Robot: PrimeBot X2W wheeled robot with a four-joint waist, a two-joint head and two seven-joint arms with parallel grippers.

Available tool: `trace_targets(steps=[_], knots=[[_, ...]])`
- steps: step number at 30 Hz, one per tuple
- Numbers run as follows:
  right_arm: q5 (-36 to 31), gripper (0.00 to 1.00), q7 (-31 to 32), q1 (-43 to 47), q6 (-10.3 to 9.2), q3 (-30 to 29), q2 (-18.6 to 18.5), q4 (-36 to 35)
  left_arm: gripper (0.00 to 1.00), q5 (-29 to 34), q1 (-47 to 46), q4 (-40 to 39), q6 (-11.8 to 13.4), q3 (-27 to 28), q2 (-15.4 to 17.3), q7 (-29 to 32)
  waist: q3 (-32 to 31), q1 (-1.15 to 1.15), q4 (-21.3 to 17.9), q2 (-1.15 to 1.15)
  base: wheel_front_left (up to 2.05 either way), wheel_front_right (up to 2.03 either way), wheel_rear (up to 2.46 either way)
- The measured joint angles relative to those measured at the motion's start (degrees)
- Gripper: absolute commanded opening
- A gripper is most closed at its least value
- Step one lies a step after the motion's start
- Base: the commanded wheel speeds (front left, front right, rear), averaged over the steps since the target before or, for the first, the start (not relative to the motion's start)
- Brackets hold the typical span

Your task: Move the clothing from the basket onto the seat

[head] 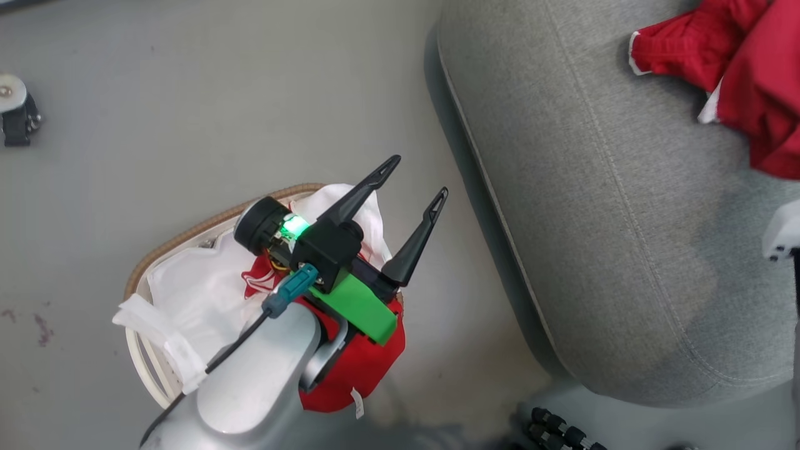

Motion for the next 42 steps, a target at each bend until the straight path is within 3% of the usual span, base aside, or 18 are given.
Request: trace_targets(steps=[11,21,32,42], knots=[[2.8,1.00,0.0,9.7,0.00,-0.2,3.0,-6.9,1.00,-0.2,4.1,0.3,0.0,1.3,-3.0,0.0,-7.0,-0.01,-0.6,0.00,0.00,0.00,0.00],[7.8,1.00,0.0,13.2,0.00,9.6,3.8,-13.4,1.00,0.4,9.1,0.7,0.0,4.2,-5.2,0.0,-14.1,-0.01,1.1,0.00,0.00,0.00,0.00],[13.3,1.00,0.0,13.4,0.00,17.5,5.8,-15.6,1.00,5.1,13.8,2.4,0.1,14.4,-7.0,0.0,-19.1,-0.01,7.5,0.00,0.00,0.00,0.00],[15.2,1.00,0.0,16.7,0.00,21.9,7.0,-14.7,1.00,7.5,18.9,4.3,0.5,27.0,-7.3,0.0,-22.1,-0.01,13.7,0.00,0.00,0.00,0.00]])
